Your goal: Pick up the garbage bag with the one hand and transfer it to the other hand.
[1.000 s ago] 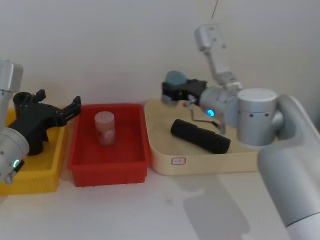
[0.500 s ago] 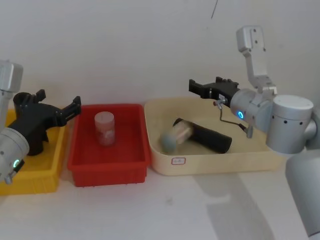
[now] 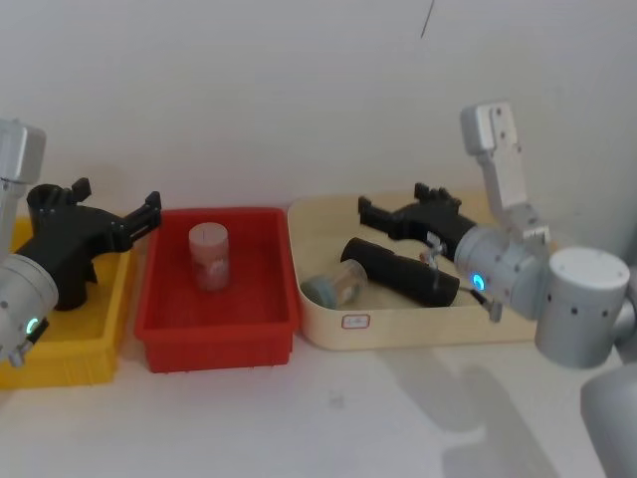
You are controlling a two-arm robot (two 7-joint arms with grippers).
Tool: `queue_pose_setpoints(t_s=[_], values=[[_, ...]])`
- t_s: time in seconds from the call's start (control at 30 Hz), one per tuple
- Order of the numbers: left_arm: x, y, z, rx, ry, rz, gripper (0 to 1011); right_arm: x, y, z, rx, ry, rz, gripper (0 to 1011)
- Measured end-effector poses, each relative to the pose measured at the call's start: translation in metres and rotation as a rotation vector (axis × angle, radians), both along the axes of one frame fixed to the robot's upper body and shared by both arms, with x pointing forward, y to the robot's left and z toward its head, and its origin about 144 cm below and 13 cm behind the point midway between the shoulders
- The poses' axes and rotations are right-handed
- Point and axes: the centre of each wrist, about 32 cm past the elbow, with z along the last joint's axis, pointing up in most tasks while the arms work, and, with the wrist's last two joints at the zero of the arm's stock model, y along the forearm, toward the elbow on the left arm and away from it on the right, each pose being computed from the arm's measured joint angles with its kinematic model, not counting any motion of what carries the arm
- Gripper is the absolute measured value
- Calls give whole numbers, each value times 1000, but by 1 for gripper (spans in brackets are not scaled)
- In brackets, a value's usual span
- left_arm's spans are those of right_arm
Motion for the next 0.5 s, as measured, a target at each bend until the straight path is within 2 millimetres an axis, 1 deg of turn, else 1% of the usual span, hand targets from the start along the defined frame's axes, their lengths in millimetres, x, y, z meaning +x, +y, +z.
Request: queue_pose_setpoints(t_s=[0.03, 0.07, 0.1, 0.17, 0.23, 0.3, 0.5], values=[[0, 0, 0, 0, 0, 0, 1001, -4, 1, -5, -3, -16, 19, 999], [0, 0, 0, 0, 0, 0, 1001, -4, 1, -5, -3, -16, 19, 1000], [0, 0, 0, 0, 0, 0, 1001, -10, 2, -12, -9, -25, 38, 1000], [0, 0, 0, 0, 0, 0, 1001, -14, 3, -17, -12, -39, 57, 999], [0, 0, 0, 0, 0, 0, 1001, -23, 5, -26, -18, -69, 98, 999], [0, 0, 0, 0, 0, 0, 1001, -25, 5, -30, -20, -73, 109, 1000], [0, 0, 0, 0, 0, 0, 1001, -45, 7, -48, -28, -140, 210, 1000]])
